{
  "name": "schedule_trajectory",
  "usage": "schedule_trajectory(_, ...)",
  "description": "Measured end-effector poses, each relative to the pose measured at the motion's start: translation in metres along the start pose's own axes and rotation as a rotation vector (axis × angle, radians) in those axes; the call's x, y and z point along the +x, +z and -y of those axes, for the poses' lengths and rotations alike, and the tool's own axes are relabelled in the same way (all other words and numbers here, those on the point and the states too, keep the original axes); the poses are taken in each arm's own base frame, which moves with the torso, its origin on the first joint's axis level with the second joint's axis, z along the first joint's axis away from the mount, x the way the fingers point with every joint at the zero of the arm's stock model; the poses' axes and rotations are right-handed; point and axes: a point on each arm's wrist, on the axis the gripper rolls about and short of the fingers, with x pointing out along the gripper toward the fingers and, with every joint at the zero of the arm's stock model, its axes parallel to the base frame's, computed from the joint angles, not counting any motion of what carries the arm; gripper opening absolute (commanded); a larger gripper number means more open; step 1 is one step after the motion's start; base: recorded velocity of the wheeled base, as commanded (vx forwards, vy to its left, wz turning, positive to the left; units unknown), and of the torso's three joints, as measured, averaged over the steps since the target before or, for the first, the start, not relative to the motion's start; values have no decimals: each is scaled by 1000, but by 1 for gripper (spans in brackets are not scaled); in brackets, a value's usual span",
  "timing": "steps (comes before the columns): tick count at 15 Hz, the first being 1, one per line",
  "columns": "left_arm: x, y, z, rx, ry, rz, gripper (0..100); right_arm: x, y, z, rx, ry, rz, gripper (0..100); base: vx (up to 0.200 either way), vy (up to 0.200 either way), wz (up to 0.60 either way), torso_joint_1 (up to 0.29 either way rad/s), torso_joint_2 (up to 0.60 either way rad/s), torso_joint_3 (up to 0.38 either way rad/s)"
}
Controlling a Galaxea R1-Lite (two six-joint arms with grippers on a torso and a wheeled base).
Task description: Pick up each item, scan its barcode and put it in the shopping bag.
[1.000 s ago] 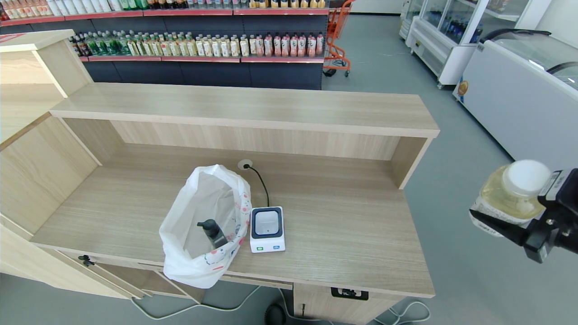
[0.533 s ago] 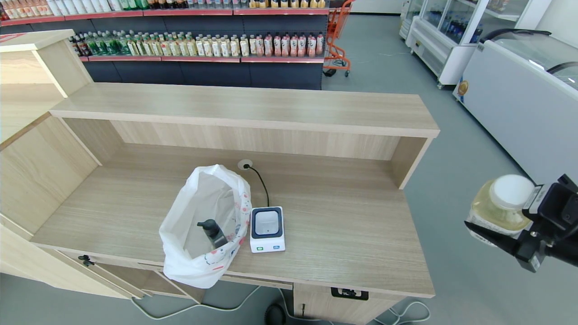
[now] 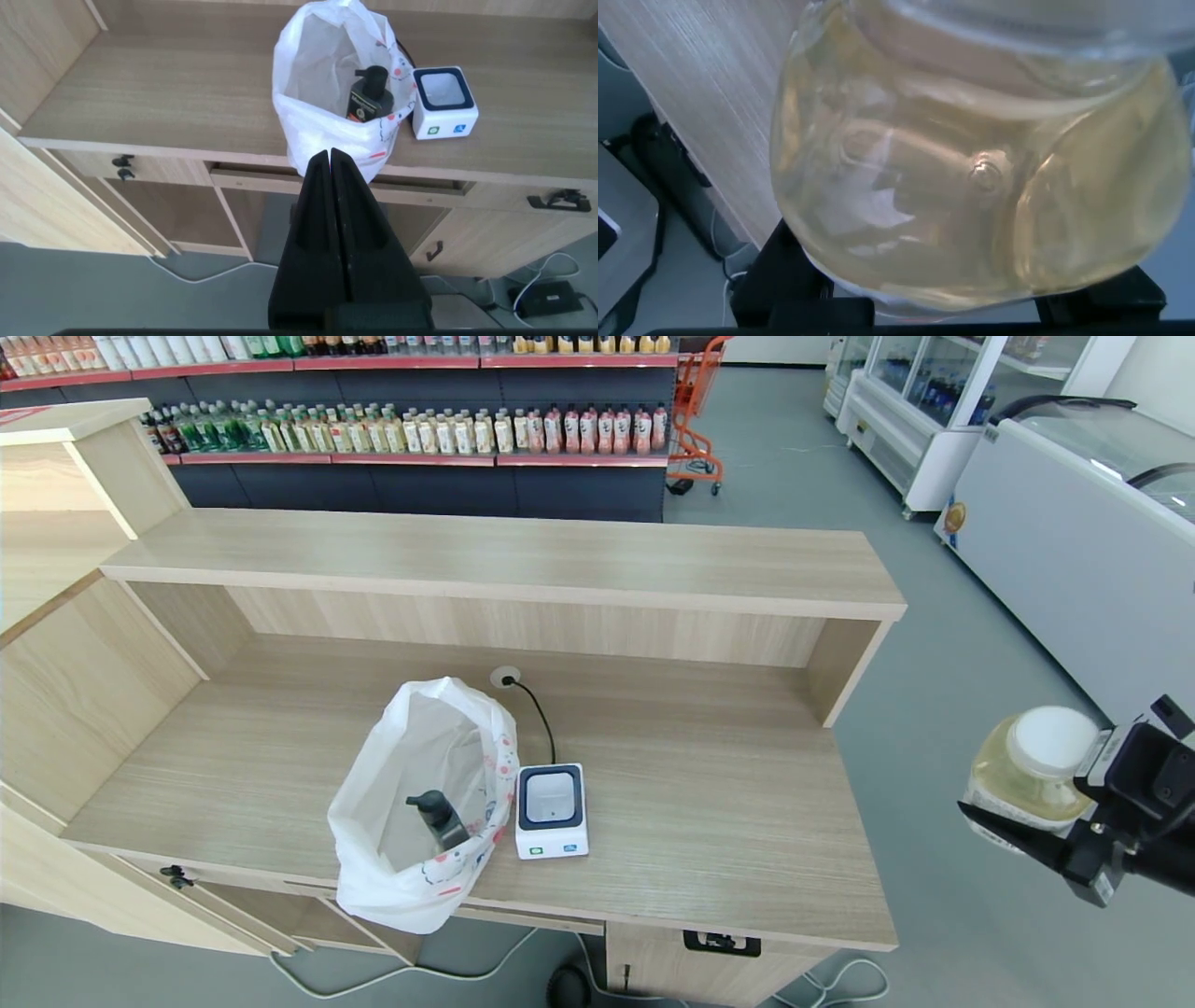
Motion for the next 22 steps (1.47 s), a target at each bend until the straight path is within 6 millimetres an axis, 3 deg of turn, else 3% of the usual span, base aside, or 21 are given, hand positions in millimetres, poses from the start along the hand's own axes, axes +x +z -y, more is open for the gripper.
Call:
schedule_trajectory(5, 0, 0, 0, 2, 0, 0, 0, 6, 2, 6, -16, -2, 6, 0, 0, 200, 0, 4, 0, 0)
schedule_trajectory(10, 0, 0, 0, 4, -1, 1, 0, 27, 8, 20, -41, -12, 40, 0, 0, 200, 0, 2, 0, 0)
schedule_trajectory(13, 0, 0, 0, 4, -1, 1, 0, 54, 10, 23, -72, -36, 132, 0, 0, 67, 0, 1, 1, 1)
schedule_trajectory(17, 0, 0, 0, 4, -1, 0, 0, 95, 5, 8, -78, 73, 256, 0, 0, 0, 0, 0, 0, 0)
schedule_trajectory(22, 0, 0, 0, 6, -1, 1, 0, 140, -21, -11, -94, 128, 363, 0, 0, 0, 0, 0, 0, 0)
